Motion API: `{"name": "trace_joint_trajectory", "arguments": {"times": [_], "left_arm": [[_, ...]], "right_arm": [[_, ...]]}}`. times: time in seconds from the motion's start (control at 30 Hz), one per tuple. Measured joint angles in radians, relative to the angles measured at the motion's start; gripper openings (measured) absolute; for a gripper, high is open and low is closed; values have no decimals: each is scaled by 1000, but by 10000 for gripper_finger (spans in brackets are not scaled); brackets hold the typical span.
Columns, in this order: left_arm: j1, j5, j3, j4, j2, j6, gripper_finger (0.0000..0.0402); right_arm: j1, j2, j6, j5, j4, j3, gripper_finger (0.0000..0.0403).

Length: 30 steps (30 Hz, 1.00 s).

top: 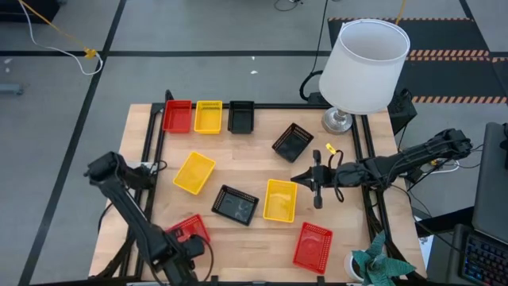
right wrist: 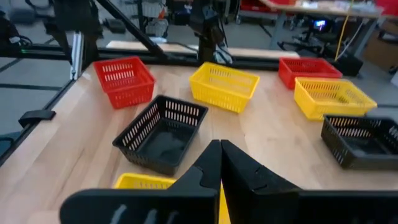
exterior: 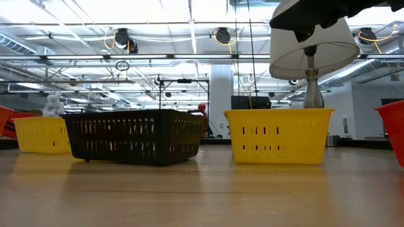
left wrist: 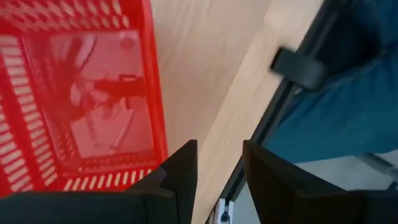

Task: Stack baskets by color
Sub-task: Stack the bottom left red bin on top of the top red bin

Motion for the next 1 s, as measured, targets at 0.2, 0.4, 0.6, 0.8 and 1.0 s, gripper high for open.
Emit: {"name": "trace_joint_trajectory", "arguments": {"times": [0.2,0.4,0.6,0.8,1.0], "left_arm": [[1,-4,0,-59,24,-65,129],[-10,-58,0,-83,24,-65,133],[-15,-76,0,-99,24,-76,184],[-17,-92,-4,-96,24,-56,244],[-17,-97,-63,-72,24,-60,251]], "right_arm": [[0,0,-53,0,53,0,0],[0,0,-69,0,62,0,0],[0,0,-61,0,52,0,0],[0,0,-40,-1,32,0,0],[0,0,-27,-1,24,0,0]]}}
